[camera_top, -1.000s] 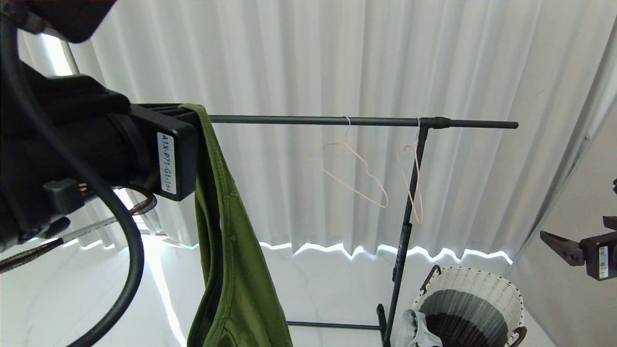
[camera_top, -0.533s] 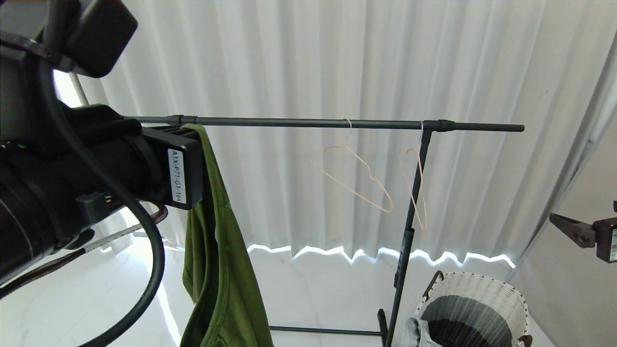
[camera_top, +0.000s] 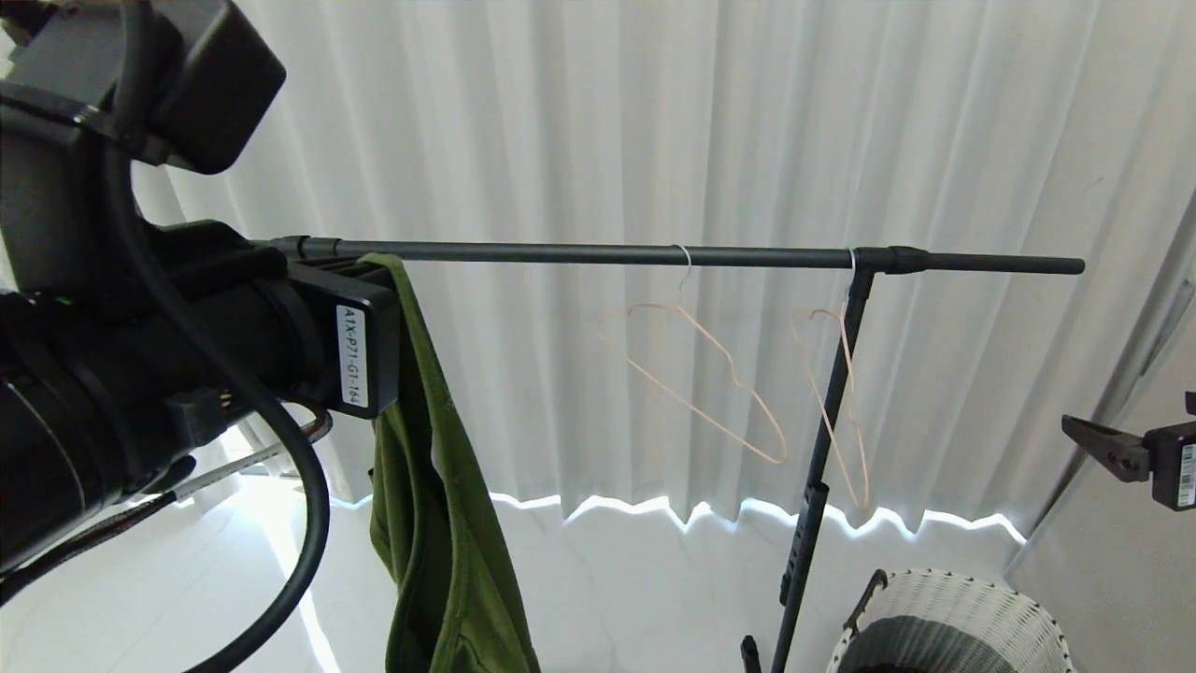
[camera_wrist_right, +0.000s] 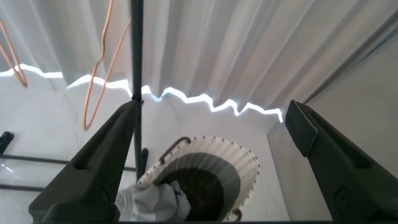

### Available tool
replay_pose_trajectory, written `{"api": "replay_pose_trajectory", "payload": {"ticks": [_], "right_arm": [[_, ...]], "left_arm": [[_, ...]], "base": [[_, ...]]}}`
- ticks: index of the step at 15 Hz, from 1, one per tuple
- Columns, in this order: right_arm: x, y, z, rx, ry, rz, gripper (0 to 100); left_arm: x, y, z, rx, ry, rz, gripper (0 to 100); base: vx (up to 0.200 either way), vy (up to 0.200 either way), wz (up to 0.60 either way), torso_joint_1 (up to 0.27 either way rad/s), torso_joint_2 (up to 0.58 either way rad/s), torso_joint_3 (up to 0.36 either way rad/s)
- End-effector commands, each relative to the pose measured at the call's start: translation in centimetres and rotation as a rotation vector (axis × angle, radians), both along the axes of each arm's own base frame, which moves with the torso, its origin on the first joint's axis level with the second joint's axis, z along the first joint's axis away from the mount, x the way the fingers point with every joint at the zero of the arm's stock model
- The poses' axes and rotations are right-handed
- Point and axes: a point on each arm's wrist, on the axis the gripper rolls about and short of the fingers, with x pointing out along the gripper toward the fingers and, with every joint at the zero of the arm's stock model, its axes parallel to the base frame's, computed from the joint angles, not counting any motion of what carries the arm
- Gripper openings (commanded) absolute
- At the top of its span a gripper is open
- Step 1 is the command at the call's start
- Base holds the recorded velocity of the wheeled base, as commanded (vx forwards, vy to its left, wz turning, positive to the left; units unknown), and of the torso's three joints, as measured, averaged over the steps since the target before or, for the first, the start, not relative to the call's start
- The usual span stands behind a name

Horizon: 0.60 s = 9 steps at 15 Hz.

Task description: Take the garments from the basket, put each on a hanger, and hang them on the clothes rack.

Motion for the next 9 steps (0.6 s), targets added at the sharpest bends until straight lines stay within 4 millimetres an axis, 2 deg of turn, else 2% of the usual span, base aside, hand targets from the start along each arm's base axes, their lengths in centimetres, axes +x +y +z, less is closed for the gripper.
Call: {"api": "replay_pose_trajectory", "payload": {"ticks": [1,3,9], "right_arm": [[-0.01,0.01,-0.01,0.0,0.0,0.0,100],[-0.01,0.01,-0.01,0.0,0.0,0.002,100],[-0.02,0.01,-0.07,0.0,0.003,0.002,100]], "left_arm": [[-0.05,0.07,-0.28,0.005,0.005,0.001,0],[-0.03,0.03,-0.31,0.007,0.006,0.002,0],[-0.03,0.04,-0.45,-0.001,0.002,0.002,0]], "base": [[0.2,0.0,0.0,0.002,0.0,0.002],[0.2,0.0,0.0,0.005,0.0,0.002],[0.0,0.0,0.0,0.0,0.0,0.0]]}}
